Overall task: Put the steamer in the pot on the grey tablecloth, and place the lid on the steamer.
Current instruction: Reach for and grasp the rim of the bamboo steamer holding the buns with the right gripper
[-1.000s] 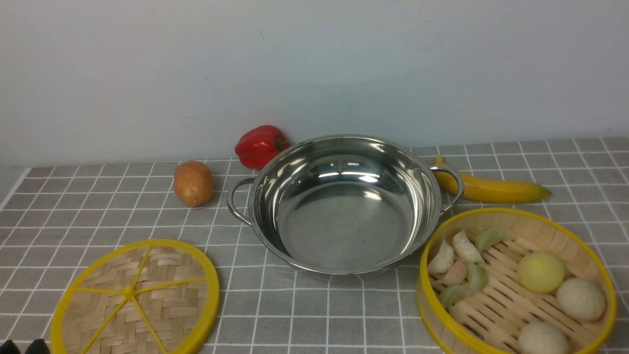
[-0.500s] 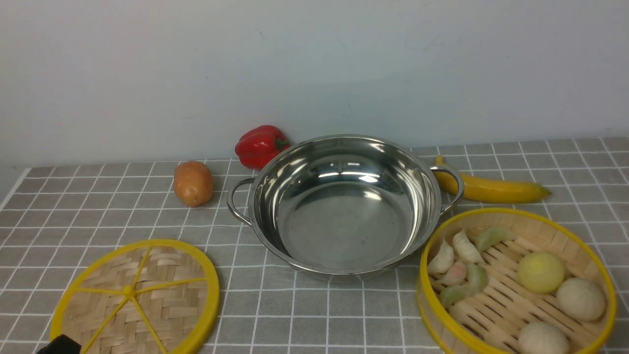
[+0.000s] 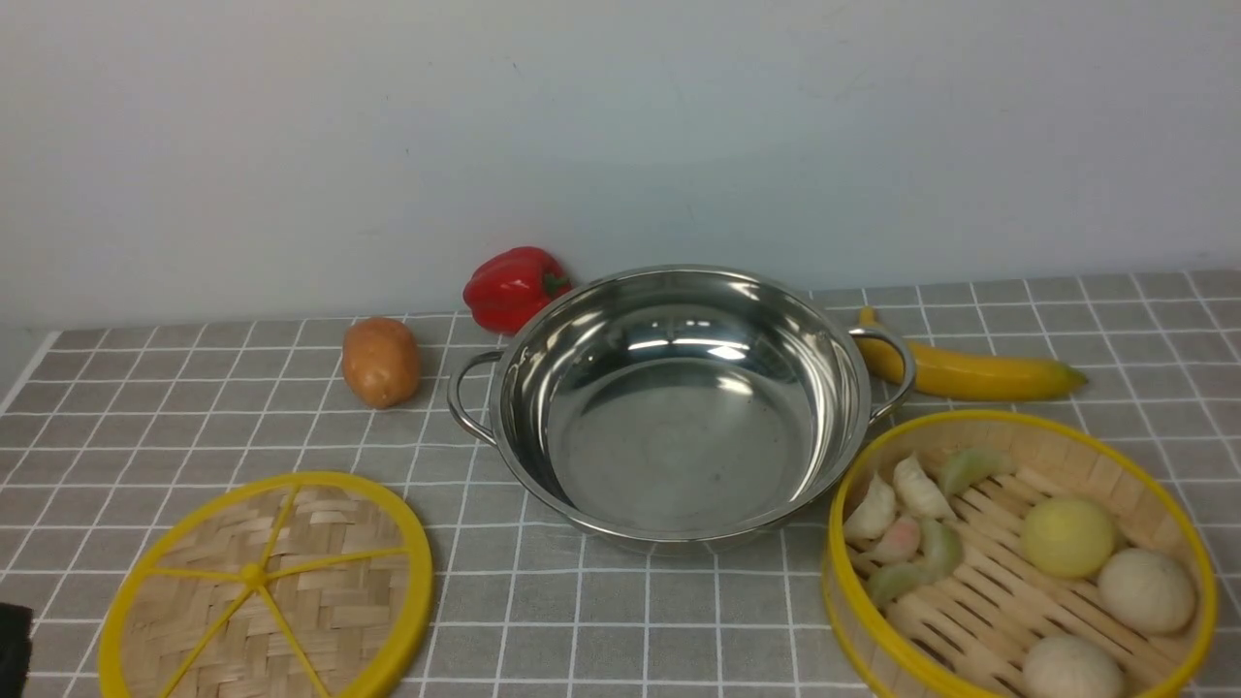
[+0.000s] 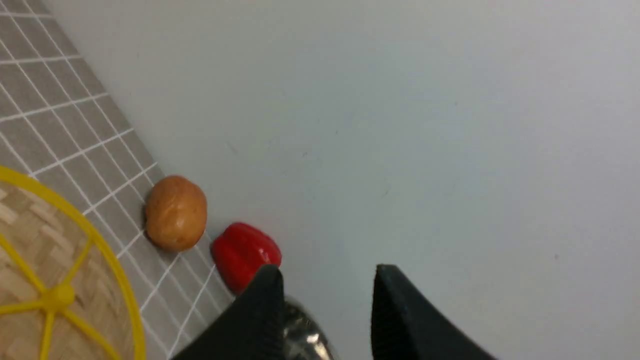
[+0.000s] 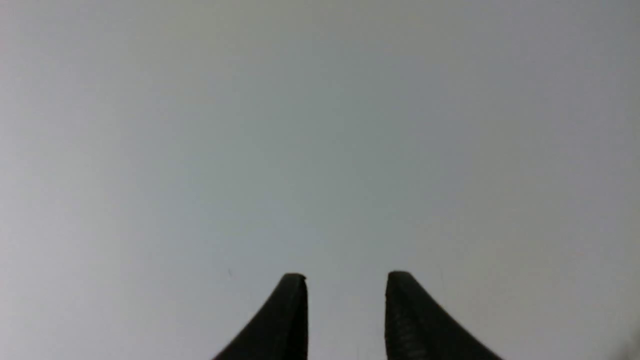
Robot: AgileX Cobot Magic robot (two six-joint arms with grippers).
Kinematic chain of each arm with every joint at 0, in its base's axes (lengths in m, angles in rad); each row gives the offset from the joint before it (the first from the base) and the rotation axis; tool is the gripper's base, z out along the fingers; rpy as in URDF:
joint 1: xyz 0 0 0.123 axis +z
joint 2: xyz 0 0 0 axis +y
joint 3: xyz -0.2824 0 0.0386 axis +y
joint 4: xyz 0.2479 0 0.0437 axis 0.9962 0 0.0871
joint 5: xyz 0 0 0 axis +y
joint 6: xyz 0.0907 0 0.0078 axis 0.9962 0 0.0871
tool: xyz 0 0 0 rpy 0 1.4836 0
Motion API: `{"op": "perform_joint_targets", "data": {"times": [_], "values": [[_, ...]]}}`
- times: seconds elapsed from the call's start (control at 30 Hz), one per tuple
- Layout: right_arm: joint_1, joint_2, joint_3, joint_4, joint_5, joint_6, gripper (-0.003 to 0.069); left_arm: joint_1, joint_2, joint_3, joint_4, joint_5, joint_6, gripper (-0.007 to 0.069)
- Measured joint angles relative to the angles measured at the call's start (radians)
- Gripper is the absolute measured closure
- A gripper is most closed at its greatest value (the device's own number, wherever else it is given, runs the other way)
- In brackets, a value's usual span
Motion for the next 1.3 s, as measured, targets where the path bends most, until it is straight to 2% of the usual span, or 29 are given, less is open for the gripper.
{"op": "perform_joint_targets", "data": {"times": [0.07, 0.13, 0.2, 0.23, 0.3, 0.33, 0.4, 0.47, 0.5, 0.53, 0.63, 0.83, 0.93, 1.3], "values": [[0.000, 0.052, -0.099, -0.066, 0.025, -0.106, 0.0419, 0.000, 0.000, -0.031, 0.011, -0.044, 0.039, 0.0382], [0.000, 0.140, -0.224, -0.135, 0.124, -0.180, 0.0419, 0.000, 0.004, -0.092, 0.083, -0.086, 0.135, 0.0382], [0.000, 0.190, -0.272, -0.163, 0.186, -0.188, 0.0419, 0.000, 0.015, -0.124, 0.120, -0.093, 0.180, 0.0382], [0.000, 0.293, -0.347, -0.212, 0.312, -0.178, 0.0419, 0.000, 0.052, -0.179, 0.174, -0.090, 0.256, 0.0382], [0.000, 0.356, -0.391, -0.242, 0.386, -0.158, 0.0419, 0.000, 0.082, -0.209, 0.206, -0.085, 0.293, 0.0382], [0.000, 0.470, -0.474, -0.300, 0.516, -0.103, 0.0419, 0.000, 0.148, -0.260, 0.258, -0.059, 0.349, 0.0382], [0.000, 0.533, -0.512, -0.336, 0.584, -0.074, 0.0419, 0.000, 0.192, -0.289, 0.281, -0.031, 0.373, 0.0382], [0.000, 0.647, -0.569, -0.409, 0.695, -0.026, 0.0419, 0.000, 0.295, -0.347, 0.321, 0.051, 0.405, 0.0382], [0.000, 0.756, -0.611, -0.465, 0.789, 0.006, 0.0419, 0.000, 0.400, -0.401, 0.356, 0.149, 0.414, 0.0382], [0.000, 0.767, -0.615, -0.477, 0.798, 0.012, 0.0419, 0.000, 0.400, -0.407, 0.361, 0.160, 0.414, 0.0382], [0.000, 0.981, -0.644, -0.548, 0.909, 0.028, 0.0419, 0.000, 0.652, -0.510, 0.456, 0.378, 0.423, 0.0382], [0.000, 1.267, -0.644, -0.569, 0.937, -0.023, 0.0419, 0.000, 1.006, -0.654, 0.605, 0.641, 0.425, 0.0382], [0.000, 1.358, -0.644, -0.571, 0.923, -0.039, 0.0419, 0.000, 1.114, -0.699, 0.652, 0.695, 0.425, 0.0382], [0.000, 1.558, -0.646, -0.597, 0.833, -0.082, 0.0419, 0.000, 1.235, -0.735, 0.689, 0.722, 0.421, 0.0382]]}}
